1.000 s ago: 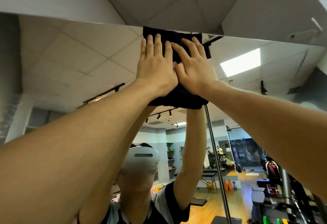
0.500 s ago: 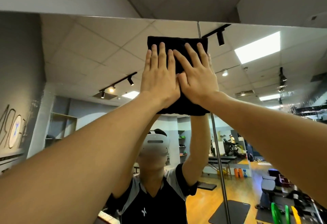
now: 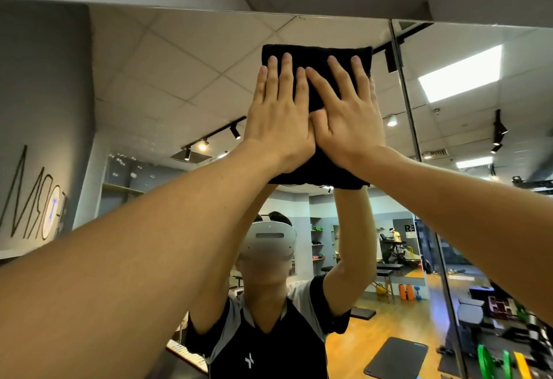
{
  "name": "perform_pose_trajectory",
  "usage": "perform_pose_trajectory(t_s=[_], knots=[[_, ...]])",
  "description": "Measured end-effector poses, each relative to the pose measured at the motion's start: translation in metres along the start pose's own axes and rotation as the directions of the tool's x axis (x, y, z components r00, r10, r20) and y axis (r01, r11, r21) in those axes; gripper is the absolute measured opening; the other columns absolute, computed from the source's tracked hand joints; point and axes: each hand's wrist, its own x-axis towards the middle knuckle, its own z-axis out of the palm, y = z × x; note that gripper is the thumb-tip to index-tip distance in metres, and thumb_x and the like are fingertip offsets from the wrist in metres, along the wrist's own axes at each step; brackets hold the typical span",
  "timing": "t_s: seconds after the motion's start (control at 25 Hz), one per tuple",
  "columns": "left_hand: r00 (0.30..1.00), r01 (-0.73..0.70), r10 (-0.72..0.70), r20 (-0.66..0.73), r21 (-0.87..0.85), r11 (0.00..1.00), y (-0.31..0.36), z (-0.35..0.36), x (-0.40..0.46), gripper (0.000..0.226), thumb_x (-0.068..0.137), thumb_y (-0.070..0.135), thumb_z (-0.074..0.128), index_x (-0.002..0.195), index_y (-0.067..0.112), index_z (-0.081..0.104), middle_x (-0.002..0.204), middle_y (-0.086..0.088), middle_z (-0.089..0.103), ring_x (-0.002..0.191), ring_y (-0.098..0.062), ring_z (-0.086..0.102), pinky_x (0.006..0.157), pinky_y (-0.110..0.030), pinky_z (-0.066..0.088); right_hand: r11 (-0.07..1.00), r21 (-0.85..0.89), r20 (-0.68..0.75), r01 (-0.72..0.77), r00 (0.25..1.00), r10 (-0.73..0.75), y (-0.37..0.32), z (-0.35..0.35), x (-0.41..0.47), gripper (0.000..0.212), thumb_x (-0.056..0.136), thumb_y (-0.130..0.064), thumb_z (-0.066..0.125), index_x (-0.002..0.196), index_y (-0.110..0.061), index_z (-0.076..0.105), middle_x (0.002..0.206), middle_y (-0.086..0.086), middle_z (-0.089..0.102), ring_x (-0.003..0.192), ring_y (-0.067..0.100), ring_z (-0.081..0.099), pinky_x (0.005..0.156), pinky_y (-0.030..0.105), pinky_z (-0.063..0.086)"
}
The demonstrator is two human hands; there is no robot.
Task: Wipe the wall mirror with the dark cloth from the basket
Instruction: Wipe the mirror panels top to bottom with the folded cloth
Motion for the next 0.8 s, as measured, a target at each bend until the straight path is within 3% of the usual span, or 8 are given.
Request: perform_pose_trajectory(t_s=[0.64,0.8], knots=[[0.999,-0.031,0.030,0.014,0.038,0.999,-0.195,-0.019,-0.059,0.074,0.100,0.043,0.020,0.161,0.005,0.000,0.167,-0.022,-0.011,0.155,-0.036,-0.014,0.127,-0.048,-0.008,1.000,-0.017,-0.026,0.002,1.000,-0.003,-0.191,0.063,0.031,0.067,0.095,-0.040,0.033,0.161,-0.031,0.028,0.171,0.008,0.018,0.159,0.036,0.000,0.129,0.054,0.005],[0.999,-0.036,0.036,0.017,0.050,0.998,-0.258,-0.026,-0.075,0.079,0.094,0.045,0.012,0.161,0.006,0.000,0.168,-0.021,-0.010,0.155,-0.035,-0.013,0.125,-0.046,-0.011,1.000,-0.012,-0.019,-0.004,1.000,0.004,-0.253,0.082,0.042,0.068,0.095,-0.041,0.032,0.162,-0.031,0.026,0.171,0.008,0.016,0.158,0.036,-0.002,0.128,0.053,0.002]])
